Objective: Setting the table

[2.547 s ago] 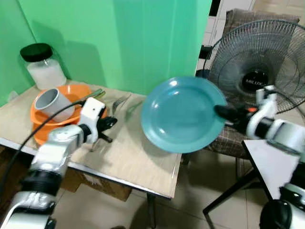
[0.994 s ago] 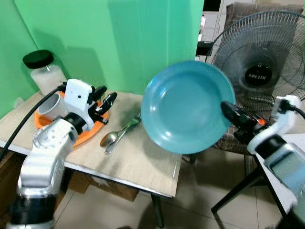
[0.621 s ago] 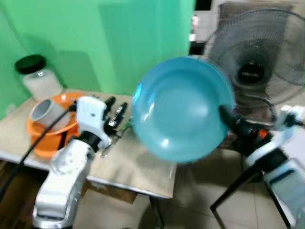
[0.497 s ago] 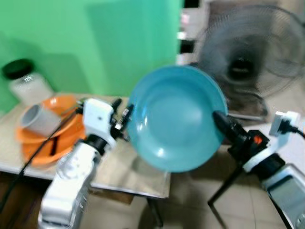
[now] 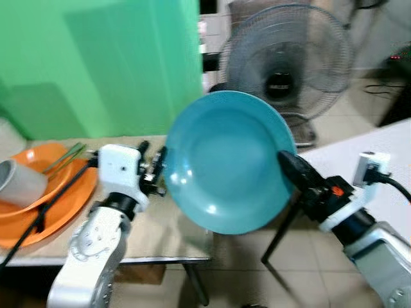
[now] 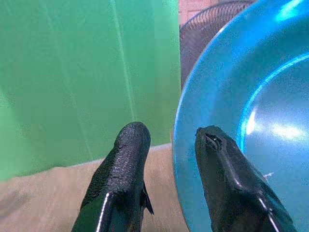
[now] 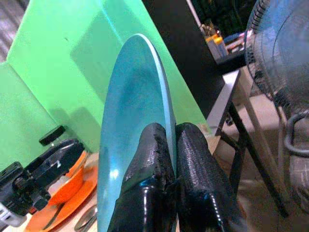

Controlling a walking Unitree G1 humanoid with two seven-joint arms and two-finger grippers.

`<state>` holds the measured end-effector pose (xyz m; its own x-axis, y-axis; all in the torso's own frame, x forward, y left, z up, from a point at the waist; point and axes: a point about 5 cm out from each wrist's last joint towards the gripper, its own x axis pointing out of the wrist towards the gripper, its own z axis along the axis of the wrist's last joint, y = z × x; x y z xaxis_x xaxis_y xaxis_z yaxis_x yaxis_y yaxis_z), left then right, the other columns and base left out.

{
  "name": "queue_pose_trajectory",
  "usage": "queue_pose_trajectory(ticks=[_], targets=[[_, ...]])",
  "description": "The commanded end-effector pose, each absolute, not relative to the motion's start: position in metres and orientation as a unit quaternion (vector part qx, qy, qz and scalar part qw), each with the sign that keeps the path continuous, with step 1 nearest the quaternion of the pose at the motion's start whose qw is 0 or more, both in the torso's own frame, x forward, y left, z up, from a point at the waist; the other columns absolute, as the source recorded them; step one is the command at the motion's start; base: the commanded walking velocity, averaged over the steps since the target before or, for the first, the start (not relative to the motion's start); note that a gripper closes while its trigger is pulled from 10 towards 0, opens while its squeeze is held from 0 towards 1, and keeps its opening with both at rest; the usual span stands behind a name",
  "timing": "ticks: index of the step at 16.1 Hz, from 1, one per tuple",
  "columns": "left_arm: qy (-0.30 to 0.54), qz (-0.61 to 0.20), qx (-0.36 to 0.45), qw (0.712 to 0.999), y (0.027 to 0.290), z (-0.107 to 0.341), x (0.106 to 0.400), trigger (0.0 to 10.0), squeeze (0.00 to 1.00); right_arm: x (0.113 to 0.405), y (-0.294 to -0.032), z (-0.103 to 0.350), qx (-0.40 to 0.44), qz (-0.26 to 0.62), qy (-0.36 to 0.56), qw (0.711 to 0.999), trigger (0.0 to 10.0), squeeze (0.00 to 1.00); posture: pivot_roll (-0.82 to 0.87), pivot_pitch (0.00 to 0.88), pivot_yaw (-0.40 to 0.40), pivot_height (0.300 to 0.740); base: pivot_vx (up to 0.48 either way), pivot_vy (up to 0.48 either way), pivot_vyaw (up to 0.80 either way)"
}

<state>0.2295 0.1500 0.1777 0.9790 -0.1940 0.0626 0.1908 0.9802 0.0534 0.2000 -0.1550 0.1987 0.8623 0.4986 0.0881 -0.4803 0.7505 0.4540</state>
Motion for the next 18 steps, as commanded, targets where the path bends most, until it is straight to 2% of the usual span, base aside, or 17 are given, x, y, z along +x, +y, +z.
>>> queue_pose_trajectory(ticks=[1,6,18], targets=[[-0.032,-0.082,0.028,0.996,0.155,0.18,0.227,10.0,0.0,0.205,-0.156,0.203,0.234,0.242,0.002,0.942,10.0,0.0,-0.11,0.0,0.072,0.74,0.0,0.0,-0.56],[-0.019,-0.063,0.048,0.997,0.163,0.18,0.226,10.0,0.0,0.228,-0.149,0.197,0.205,0.191,0.017,0.96,10.0,0.0,-0.09,0.0,0.056,0.74,0.0,0.0,0.0],[-0.005,-0.064,0.053,0.996,0.164,0.179,0.226,10.0,0.0,0.237,-0.141,0.194,0.202,0.183,0.018,0.962,10.0,0.0,-0.08,0.0,0.051,0.74,0.0,0.0,0.0]])
